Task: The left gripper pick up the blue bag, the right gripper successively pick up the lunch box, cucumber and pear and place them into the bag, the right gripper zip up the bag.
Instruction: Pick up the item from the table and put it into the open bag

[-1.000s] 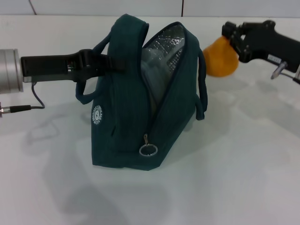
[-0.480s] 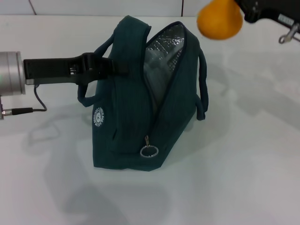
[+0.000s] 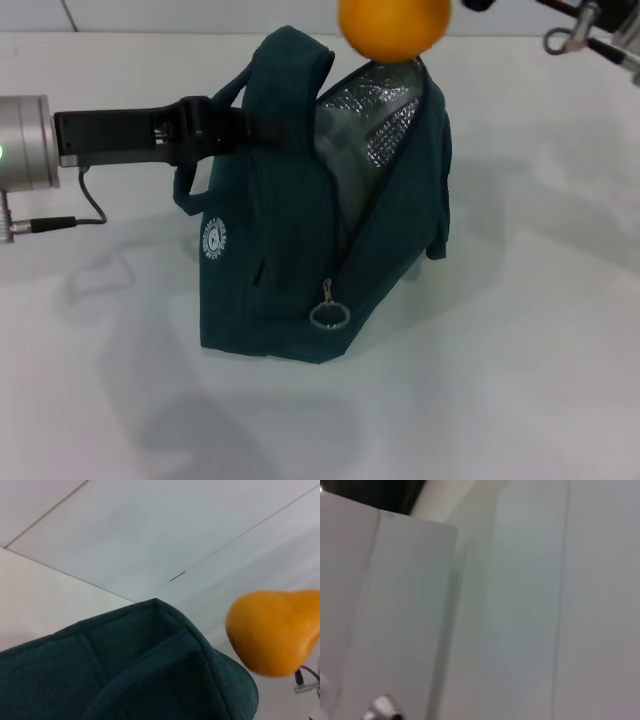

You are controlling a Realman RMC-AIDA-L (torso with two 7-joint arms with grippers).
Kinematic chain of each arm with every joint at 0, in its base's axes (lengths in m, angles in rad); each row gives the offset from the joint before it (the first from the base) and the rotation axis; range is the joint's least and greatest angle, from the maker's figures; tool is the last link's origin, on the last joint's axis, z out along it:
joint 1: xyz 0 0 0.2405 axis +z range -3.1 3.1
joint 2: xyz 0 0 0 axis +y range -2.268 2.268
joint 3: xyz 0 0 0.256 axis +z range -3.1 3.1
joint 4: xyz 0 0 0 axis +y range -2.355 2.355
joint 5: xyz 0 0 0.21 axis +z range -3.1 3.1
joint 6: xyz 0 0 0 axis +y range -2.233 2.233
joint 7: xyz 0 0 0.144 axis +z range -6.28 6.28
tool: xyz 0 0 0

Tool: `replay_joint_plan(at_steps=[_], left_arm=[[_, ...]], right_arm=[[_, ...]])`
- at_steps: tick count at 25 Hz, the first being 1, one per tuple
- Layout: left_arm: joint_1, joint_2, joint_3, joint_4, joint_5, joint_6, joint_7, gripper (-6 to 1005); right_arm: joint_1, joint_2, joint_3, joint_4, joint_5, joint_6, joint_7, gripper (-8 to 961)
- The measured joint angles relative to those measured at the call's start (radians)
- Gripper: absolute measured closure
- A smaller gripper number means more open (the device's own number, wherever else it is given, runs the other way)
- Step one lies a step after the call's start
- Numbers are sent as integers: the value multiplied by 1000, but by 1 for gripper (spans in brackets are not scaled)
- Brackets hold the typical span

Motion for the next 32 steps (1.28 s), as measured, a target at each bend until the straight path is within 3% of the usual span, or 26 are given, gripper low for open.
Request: replay_joint_plan(at_steps=[8,14,32], left_arm=[[-1,0,-2,0,-2,-15,2,911],[-2,2,-4,0,-2,-38,3,911],[-2,5,-2,-12,4,-68,3,910]], right_arm=[[25,2,-76,35,12,-20,6,862],[37,1,-137,130,10,-13,7,853],[41,4,-221,212,6,-19,3,828]])
